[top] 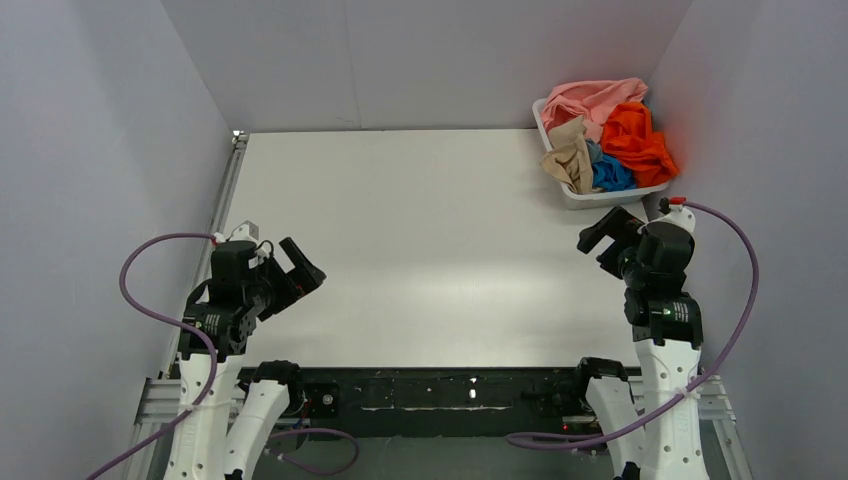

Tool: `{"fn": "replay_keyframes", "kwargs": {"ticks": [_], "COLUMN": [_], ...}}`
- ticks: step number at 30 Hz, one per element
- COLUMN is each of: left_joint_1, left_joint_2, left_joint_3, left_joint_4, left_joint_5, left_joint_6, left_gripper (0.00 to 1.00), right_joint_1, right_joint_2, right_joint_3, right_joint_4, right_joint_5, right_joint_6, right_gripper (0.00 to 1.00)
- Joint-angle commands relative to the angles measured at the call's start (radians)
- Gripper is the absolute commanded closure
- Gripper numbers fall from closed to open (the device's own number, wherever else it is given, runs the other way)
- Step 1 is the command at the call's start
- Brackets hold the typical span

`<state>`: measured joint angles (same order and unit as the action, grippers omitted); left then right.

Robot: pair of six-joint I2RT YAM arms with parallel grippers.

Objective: Fold and stack the t-shirts
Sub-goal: Grab crumpled tshirt from bin with the right arm

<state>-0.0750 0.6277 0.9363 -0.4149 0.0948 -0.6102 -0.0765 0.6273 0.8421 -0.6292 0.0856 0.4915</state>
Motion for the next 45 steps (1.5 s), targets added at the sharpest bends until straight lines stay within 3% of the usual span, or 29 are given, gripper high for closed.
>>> {"fn": "replay_keyframes", "kwargs": {"ticks": [1, 7, 16, 22, 27, 37, 40, 43, 45], "left_joint_1": [0.004, 0.004, 0.004, 0.004, 0.004, 0.004, 0.004, 0.004, 0.004], "left_joint_2": [0.027, 0.054, 0.087, 0.111, 0.144, 0.187, 0.185, 0.184, 0.179], "left_joint_3": [-0.021, -0.038, -0.082, -0.084, -0.087, -0.076, -0.081, -0.078, -0.075], "left_joint_4": [0.031, 0.100, 0.157, 0.159, 0.181, 0.179, 0.179, 0.168, 0.161], "left_joint_5": [0.022, 0.008, -0.021, -0.061, -0.064, -0.069, -0.074, -0.081, -0.080], "left_joint_6": [-0.001, 0.011, 0.049, 0.063, 0.061, 0.065, 0.066, 0.066, 0.065], "left_gripper": [0.01, 0.00, 0.01, 0.01, 0.00, 0.01, 0.01, 0.01, 0.00], "right_joint_1": [-0.001, 0.000, -0.006, -0.066, -0.153, -0.190, -0.192, -0.192, -0.192], "right_joint_2": [0.044, 0.177, 0.677, 1.014, 1.273, 1.484, 1.530, 1.548, 1.535], "right_joint_3": [0.075, 0.208, 0.641, 1.019, 1.253, 1.268, 1.281, 1.311, 1.328], "right_joint_4": [0.065, 0.148, 0.140, 0.027, -0.092, -0.042, -0.016, 0.000, 0.009], "right_joint_5": [-0.038, -0.121, 0.060, 0.167, 0.107, 0.014, -0.045, -0.078, -0.078], "right_joint_6": [-0.024, -0.104, -0.214, -0.282, -0.230, -0.186, -0.172, -0.159, -0.157], "right_gripper": [0.00, 0.00, 0.00, 0.04, 0.06, 0.07, 0.18, 0.58, 0.79]}}
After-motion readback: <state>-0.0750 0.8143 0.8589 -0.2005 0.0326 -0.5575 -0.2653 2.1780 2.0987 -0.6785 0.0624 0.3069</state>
